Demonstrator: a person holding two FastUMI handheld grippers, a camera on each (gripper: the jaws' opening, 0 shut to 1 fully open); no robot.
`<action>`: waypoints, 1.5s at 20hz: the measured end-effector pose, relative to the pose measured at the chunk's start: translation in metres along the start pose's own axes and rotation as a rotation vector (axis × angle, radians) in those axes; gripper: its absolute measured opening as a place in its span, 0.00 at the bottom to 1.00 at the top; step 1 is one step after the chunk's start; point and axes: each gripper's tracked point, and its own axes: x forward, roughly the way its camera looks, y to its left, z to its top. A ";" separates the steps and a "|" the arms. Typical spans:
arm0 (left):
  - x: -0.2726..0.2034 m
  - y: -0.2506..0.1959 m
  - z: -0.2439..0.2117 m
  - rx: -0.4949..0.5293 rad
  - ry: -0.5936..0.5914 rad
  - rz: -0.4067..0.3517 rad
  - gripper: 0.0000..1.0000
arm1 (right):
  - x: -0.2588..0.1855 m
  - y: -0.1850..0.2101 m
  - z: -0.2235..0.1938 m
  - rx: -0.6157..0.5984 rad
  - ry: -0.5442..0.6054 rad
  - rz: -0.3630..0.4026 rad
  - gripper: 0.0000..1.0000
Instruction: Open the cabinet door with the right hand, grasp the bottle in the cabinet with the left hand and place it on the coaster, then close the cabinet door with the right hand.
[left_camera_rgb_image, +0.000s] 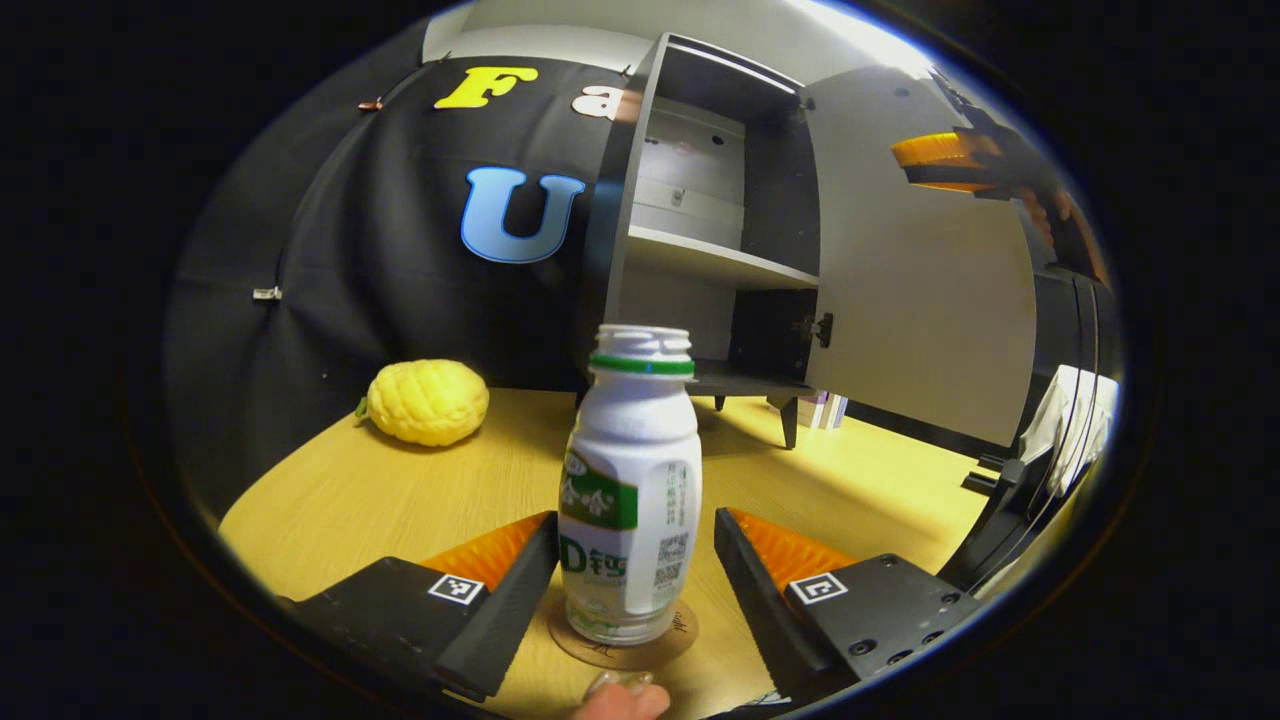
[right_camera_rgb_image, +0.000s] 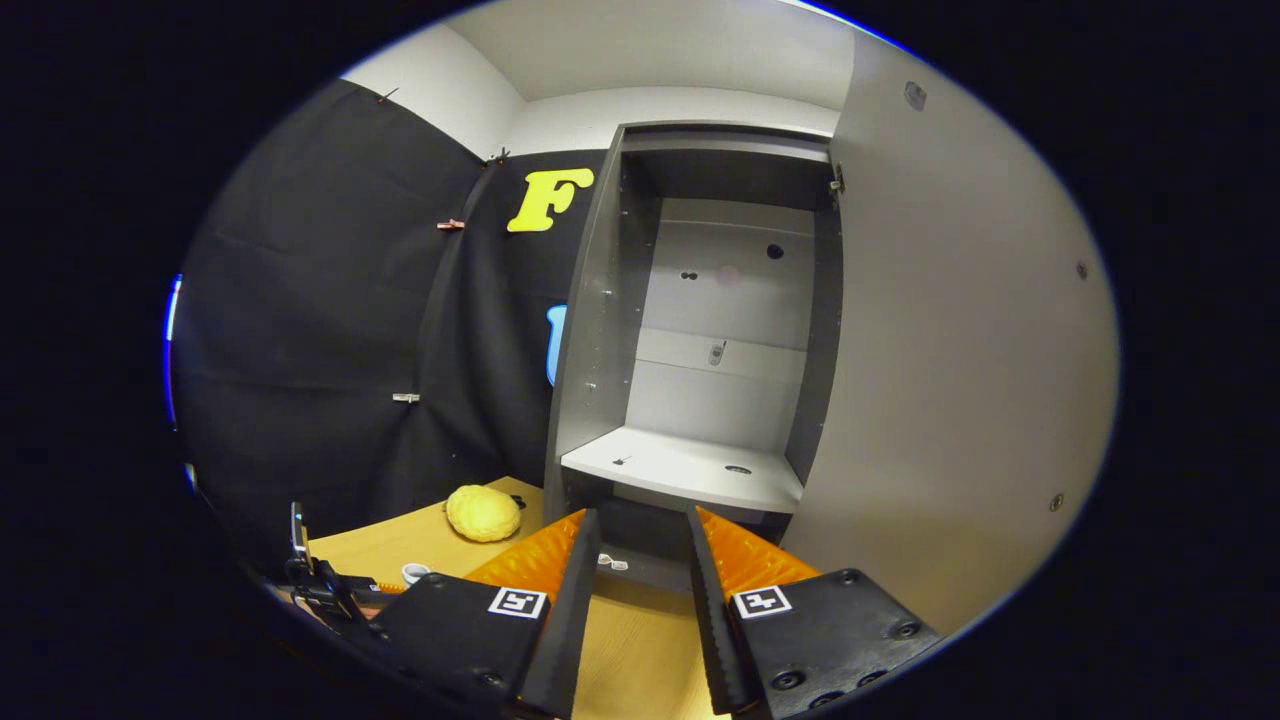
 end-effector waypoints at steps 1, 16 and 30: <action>0.000 -0.001 0.004 0.005 -0.005 0.000 0.95 | 0.001 -0.002 0.001 0.002 0.002 -0.006 0.53; 0.021 -0.040 0.244 0.134 -0.131 -0.196 0.95 | -0.019 -0.007 0.077 0.098 -0.020 -0.007 0.53; 0.089 -0.171 0.329 0.132 -0.156 -0.444 0.95 | -0.211 -0.146 0.068 0.202 -0.066 -0.524 0.90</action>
